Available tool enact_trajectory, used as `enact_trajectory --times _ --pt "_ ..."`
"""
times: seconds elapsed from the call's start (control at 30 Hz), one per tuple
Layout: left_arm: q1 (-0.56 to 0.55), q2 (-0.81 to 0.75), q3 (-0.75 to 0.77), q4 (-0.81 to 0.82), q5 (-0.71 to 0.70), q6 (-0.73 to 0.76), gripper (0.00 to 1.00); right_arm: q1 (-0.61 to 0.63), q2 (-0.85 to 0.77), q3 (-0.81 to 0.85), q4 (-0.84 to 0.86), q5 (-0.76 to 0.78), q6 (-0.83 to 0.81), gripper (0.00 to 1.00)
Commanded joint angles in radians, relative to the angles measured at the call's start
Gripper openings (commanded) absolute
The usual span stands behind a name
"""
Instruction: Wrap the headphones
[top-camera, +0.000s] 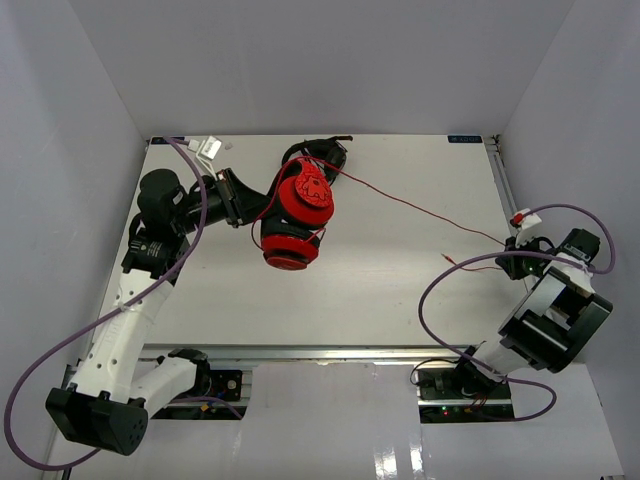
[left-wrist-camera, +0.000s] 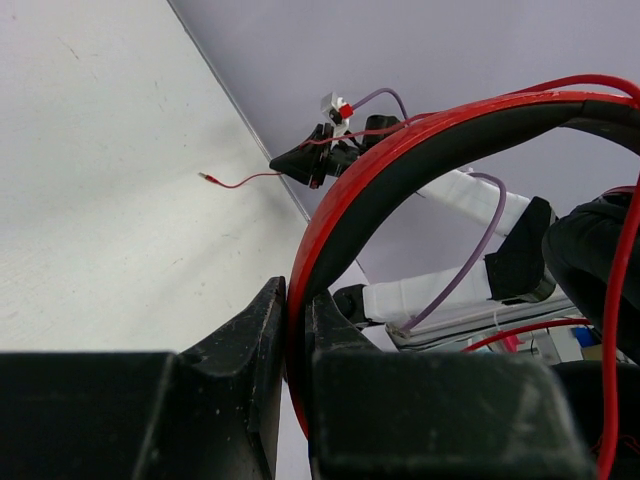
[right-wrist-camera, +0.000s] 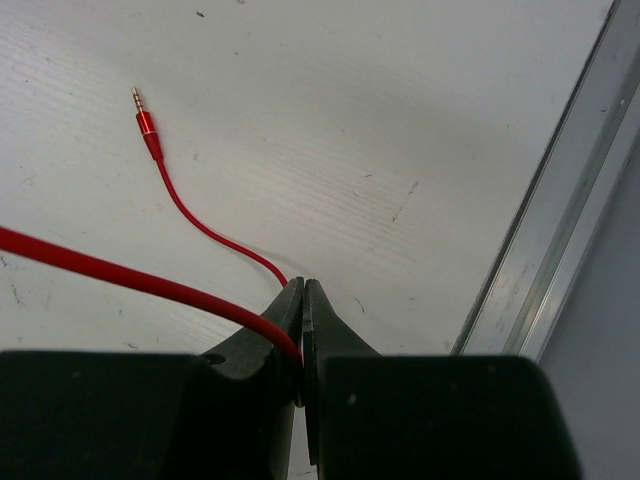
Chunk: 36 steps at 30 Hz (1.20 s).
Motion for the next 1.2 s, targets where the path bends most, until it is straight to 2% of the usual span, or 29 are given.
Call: enact_trajectory --times 0.0,0.5,0.67,0.83,0.9,0.97,1.03,1.17 --pt "0.012 -0.001 0.065 0.037 -0.015 -0.04 0.0 -0.041 0.027 0.007 0.02 -0.006 -0.043 0.08" --pt "0.032 0.033 0.12 0.033 -0.059 -0.099 0.0 -0.092 0.063 -0.001 0.014 -0.001 -0.097 0.08" --pt "0.034 0.046 0.159 -0.012 -0.187 -0.128 0.0 -0.09 0.036 -0.014 -0.119 -0.039 -0.21 0.08" --pt "0.034 0.07 0.216 -0.074 -0.376 -0.176 0.0 -0.051 -0.061 -0.072 -0.275 -0.076 -0.406 0.08" --pt "0.034 0.084 0.232 -0.076 -0.431 -0.205 0.0 -0.006 -0.115 -0.102 -0.336 -0.095 -0.478 0.08" --pt "0.034 0.101 0.244 -0.076 -0.484 -0.24 0.0 0.082 -0.196 -0.147 -0.346 -0.091 -0.482 0.08" --pt "0.033 0.119 0.256 -0.077 -0.529 -0.262 0.0 0.205 -0.307 -0.193 -0.294 -0.085 -0.418 0.08" --pt "0.031 0.15 0.271 -0.09 -0.633 -0.279 0.0 0.573 -0.532 -0.239 -0.122 -0.004 -0.203 0.08"
